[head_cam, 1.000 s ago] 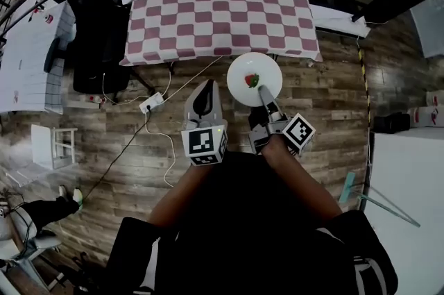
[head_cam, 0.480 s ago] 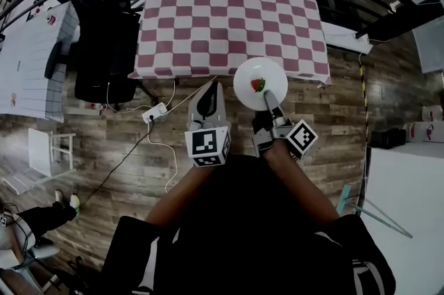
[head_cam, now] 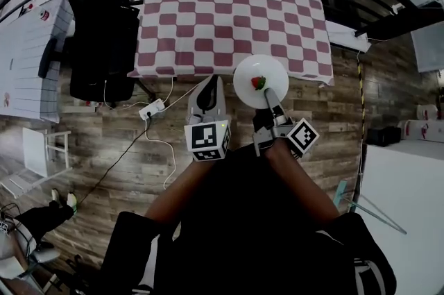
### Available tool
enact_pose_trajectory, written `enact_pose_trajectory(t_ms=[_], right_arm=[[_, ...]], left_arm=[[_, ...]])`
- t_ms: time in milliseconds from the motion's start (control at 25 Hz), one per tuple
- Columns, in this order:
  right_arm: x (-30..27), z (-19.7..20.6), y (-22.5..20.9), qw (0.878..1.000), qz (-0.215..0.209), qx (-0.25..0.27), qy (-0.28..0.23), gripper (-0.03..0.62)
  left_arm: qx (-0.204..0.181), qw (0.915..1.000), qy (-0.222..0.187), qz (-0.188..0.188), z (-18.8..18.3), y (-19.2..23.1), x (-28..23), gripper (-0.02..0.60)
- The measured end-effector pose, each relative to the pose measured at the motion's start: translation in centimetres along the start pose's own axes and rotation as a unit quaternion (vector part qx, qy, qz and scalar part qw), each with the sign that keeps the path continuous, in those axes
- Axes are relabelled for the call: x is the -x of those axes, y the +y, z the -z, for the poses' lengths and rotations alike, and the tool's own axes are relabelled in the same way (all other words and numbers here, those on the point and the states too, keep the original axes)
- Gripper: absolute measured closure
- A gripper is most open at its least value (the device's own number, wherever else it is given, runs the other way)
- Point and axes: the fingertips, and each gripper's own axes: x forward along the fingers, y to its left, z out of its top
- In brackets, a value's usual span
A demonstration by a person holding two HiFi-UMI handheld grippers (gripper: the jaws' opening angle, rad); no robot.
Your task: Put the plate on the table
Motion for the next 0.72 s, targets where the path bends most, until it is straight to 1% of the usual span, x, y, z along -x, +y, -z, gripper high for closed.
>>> enact_pose_trajectory(t_ms=[320, 520, 720], right_arm=[[-0.7, -0.8, 0.1, 1.000, 0.000, -0.013, -0.010, 0.574], [-1.6, -0.9, 0.4, 1.000, -0.003, -0.019, 0.006, 0.574], [-2.9, -2.5, 0.0, 0.999, 0.004, -0.028, 0.022, 0.574]], left_arm=[[0.012, 0.9999, 0.004, -0.001, 0.1, 0.5, -0.8, 0.572], [0.013, 0.9999, 0.004, -0.009, 0.0, 0.6, -1.2, 0.572], [0.004, 0.9997, 0.011, -0.022, -0.4, -0.3, -2.9, 0.572]])
